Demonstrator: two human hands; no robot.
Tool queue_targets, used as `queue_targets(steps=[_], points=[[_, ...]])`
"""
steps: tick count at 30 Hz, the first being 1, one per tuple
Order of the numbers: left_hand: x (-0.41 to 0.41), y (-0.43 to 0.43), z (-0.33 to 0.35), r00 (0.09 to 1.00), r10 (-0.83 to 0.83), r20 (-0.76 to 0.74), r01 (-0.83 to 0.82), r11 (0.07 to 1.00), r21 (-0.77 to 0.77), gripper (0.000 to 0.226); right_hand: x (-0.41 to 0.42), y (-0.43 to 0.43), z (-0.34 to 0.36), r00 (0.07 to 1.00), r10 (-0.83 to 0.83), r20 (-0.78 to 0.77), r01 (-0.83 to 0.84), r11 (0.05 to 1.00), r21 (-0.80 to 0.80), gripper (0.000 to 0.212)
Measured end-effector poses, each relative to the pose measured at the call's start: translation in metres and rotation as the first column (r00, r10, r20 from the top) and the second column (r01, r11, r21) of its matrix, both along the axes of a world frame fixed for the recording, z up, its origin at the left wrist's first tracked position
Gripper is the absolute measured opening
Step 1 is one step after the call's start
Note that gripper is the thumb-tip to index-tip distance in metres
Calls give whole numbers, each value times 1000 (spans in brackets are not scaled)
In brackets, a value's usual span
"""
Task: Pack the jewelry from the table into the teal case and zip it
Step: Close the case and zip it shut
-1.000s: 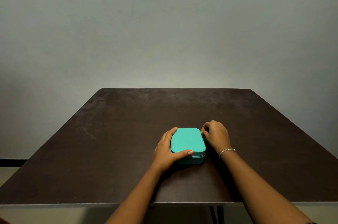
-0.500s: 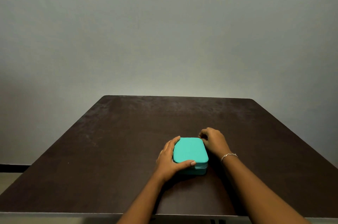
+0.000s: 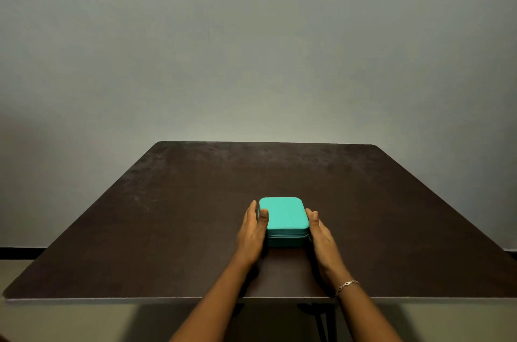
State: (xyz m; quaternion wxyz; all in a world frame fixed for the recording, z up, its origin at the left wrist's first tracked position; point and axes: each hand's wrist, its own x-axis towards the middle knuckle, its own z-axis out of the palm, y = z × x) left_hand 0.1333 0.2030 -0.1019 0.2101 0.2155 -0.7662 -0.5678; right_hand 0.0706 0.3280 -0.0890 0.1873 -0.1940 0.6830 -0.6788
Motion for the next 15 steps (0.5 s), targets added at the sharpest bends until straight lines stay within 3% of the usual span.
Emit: queue_targets(steps=[2, 5, 6, 10, 15], points=[[5, 7, -2, 999, -19, 40, 19, 1000, -6, 76, 2, 2, 0, 1000, 28, -8, -28, 999, 39, 49], [12, 18, -4, 994, -38, 101, 40, 999, -18, 130, 2, 5, -4, 999, 46, -6, -45, 996, 81, 53], [13, 18, -6, 992, -32, 119, 34, 999, -13, 136, 3, 5, -6, 999, 51, -13, -50, 994, 93, 54], [13, 15, -8, 995, -76, 63, 75, 997, 24, 101, 4, 5, -8, 991, 126, -44, -121, 987, 106, 54], [15, 13, -9, 993, -112, -20, 112, 993, -35, 79, -1, 7, -12, 972, 207, -111, -193, 973, 126, 70]])
